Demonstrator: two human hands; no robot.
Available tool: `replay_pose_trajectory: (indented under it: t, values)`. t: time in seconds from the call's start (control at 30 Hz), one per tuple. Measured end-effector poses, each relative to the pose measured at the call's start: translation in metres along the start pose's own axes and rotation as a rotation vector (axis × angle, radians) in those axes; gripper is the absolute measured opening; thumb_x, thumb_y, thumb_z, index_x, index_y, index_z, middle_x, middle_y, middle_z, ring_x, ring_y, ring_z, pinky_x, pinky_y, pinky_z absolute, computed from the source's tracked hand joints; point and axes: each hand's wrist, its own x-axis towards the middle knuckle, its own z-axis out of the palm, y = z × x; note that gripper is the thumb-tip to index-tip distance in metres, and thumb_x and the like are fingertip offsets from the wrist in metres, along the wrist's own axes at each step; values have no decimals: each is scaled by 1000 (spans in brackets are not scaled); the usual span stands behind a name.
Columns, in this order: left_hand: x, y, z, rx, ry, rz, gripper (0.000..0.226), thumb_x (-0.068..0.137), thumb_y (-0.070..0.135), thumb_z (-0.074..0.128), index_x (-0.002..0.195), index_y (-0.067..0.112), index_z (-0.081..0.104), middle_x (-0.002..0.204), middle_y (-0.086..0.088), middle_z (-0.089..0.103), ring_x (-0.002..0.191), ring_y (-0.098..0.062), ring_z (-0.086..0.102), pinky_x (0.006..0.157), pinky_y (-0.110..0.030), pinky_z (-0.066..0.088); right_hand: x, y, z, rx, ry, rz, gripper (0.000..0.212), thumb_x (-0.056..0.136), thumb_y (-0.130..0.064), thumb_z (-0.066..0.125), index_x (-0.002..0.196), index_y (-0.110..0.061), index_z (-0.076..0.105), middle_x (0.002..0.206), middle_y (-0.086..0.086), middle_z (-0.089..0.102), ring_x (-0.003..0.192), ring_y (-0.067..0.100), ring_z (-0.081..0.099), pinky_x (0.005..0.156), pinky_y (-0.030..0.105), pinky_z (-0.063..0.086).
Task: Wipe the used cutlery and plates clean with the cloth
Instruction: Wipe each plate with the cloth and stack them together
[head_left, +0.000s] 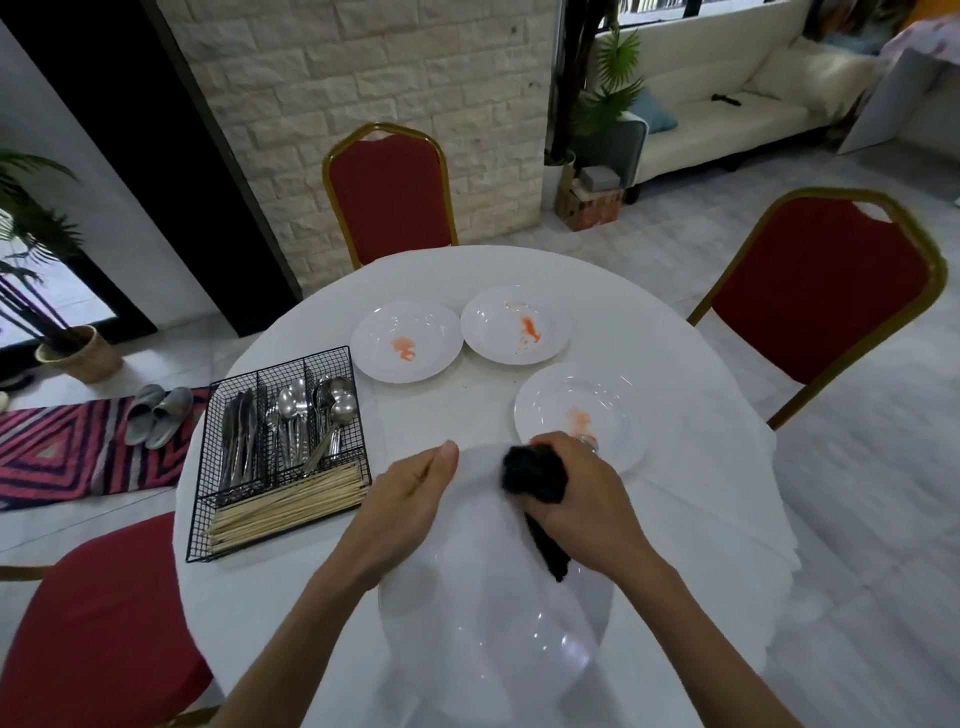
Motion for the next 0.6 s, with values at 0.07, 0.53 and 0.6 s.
replay_pose_trajectory:
  t: [0.07, 0.53, 0.6]
  values:
    - [-2, 0, -2, -52, 114, 38, 59, 103, 56, 37, 74, 6, 43, 63, 7, 40, 61, -11, 38, 62, -35, 32, -8, 8, 3, 209, 110, 178, 34, 78, -36, 82, 103, -34, 59, 94, -20, 65, 87, 1, 63, 73, 19, 49]
    - [0, -10, -12, -276, -119, -316, 74, 78, 82, 50, 130, 31, 60, 138, 10, 60, 130, -12, 55, 114, -49, 39, -24, 19, -16, 345, 84, 379, 28, 77, -27, 85, 91, -26, 60, 88, -8, 69, 82, 12, 67, 67, 22, 48]
    - [1, -2, -14, -253, -197, -336, 82, 71, 88, 53, 137, 38, 56, 146, 18, 52, 136, -10, 48, 119, -48, 33, -19, 6, -25, 216, -4, 243, 29, 76, -27, 84, 91, -27, 59, 87, -10, 67, 81, 9, 64, 67, 22, 50]
